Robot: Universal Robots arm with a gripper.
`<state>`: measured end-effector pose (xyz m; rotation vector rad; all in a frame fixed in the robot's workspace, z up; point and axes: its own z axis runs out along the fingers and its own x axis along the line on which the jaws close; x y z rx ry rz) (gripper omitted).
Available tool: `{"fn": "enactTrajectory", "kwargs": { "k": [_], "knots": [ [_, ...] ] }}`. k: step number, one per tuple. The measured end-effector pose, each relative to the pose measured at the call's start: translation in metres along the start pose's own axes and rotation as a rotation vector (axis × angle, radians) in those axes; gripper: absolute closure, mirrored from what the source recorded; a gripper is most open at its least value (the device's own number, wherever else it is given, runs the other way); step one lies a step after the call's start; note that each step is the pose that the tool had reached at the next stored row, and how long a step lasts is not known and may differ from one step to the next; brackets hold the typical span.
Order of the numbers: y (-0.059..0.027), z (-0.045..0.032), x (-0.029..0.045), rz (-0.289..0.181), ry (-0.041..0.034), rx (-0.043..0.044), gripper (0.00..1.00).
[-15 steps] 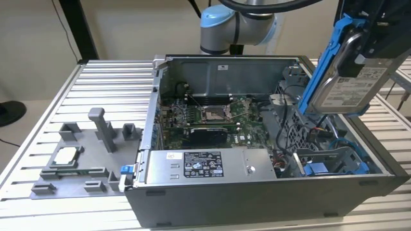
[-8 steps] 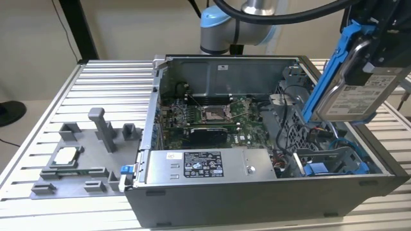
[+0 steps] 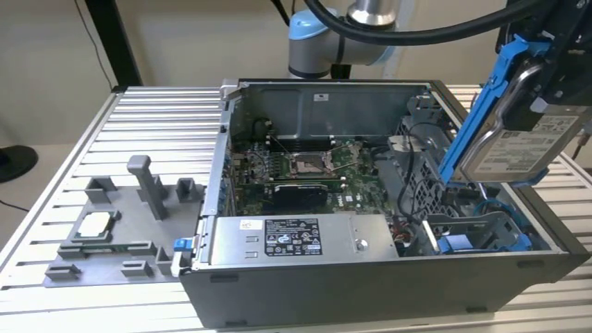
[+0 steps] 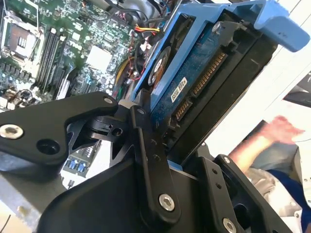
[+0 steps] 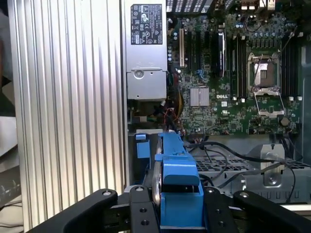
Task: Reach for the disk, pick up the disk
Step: 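Pick up the disk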
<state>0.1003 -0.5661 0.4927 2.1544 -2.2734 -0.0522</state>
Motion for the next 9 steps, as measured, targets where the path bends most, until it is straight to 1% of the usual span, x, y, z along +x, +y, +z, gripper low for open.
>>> {"fn": "enactTrajectory", "kwargs": {
  "k": [9],
  "knots": [
    [0.0000,0.0000,0.0004,0.000,0.0001,0.0000,1.00]
  ]
}}
